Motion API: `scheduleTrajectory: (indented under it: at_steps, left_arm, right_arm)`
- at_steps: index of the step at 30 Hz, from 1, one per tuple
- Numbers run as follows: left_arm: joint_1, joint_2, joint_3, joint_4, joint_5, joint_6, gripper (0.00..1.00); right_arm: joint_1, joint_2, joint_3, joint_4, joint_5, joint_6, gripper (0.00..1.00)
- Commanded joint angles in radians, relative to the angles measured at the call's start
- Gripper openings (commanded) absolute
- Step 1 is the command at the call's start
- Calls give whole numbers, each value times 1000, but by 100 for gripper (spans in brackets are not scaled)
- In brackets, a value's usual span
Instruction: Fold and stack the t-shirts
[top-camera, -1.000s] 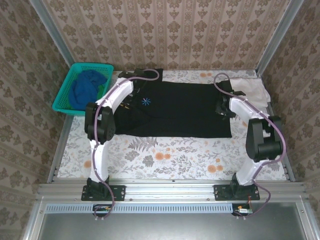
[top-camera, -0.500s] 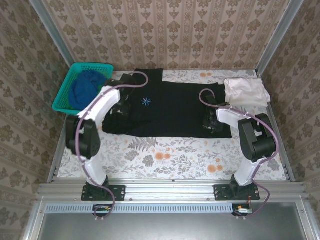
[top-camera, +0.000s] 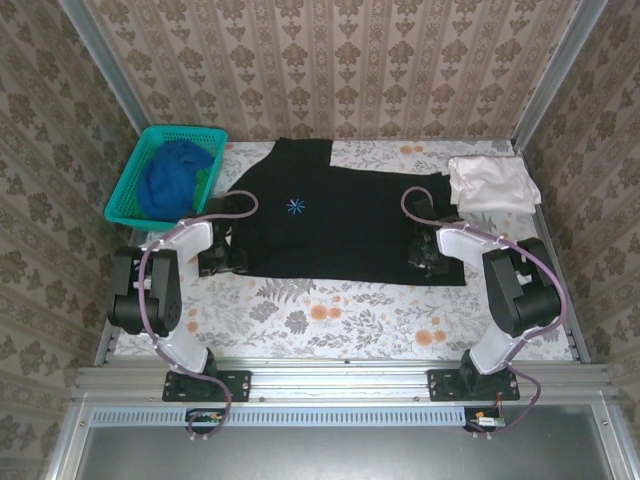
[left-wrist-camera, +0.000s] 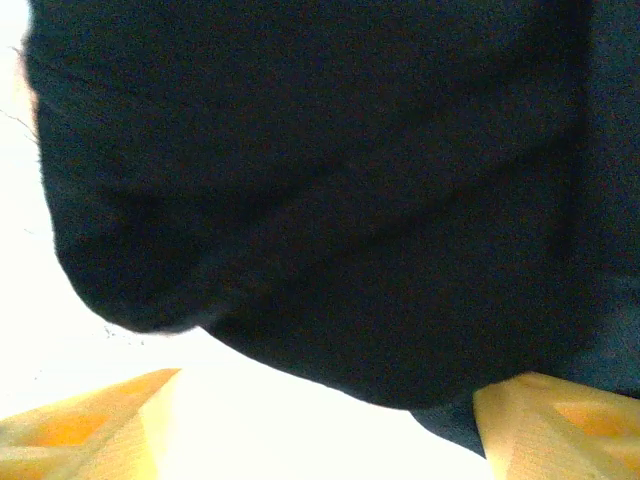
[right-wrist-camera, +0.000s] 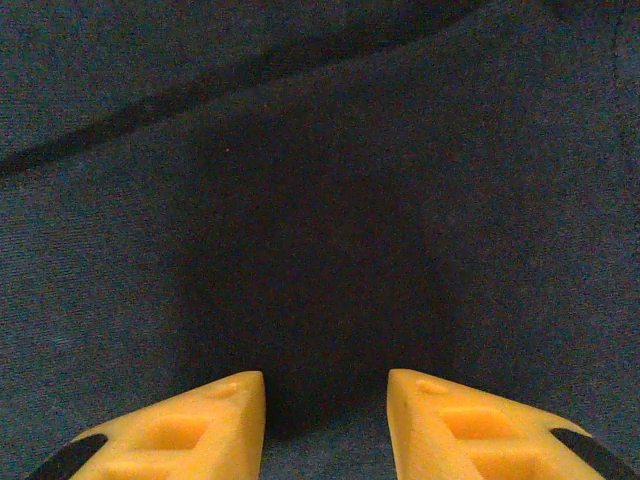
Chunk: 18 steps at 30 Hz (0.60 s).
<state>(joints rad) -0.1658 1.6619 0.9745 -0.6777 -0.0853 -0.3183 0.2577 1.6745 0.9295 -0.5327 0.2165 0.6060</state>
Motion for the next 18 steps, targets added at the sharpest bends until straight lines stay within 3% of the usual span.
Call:
scheduleTrajectory:
  at_steps: [1,5,7,9,13,18]
  left_arm:
    - [16,23,16,71,25,-29,66]
    - [38,18,22,87,32,-16,44]
    - [52,20,27,80,30,-12,27]
    - [61,18,30,76,27,-10,23]
    - [66,-18,31,25,7,-8,3]
    - [66,-172,-57,-12,-13,-47,0]
  right_arm:
    - [-21,-34,-36,-101,27,-12,39]
    - [-53,-61,-47,-97,26,-28,38]
    - [-64,-64,-52,-86,10,-38,38]
    - [-72,-58,-43,-88,-2,-45,38]
    - [-95,-48,-51,-69,-8,-53,37]
    - [-112,-59,-67,-53,-47,-56,35]
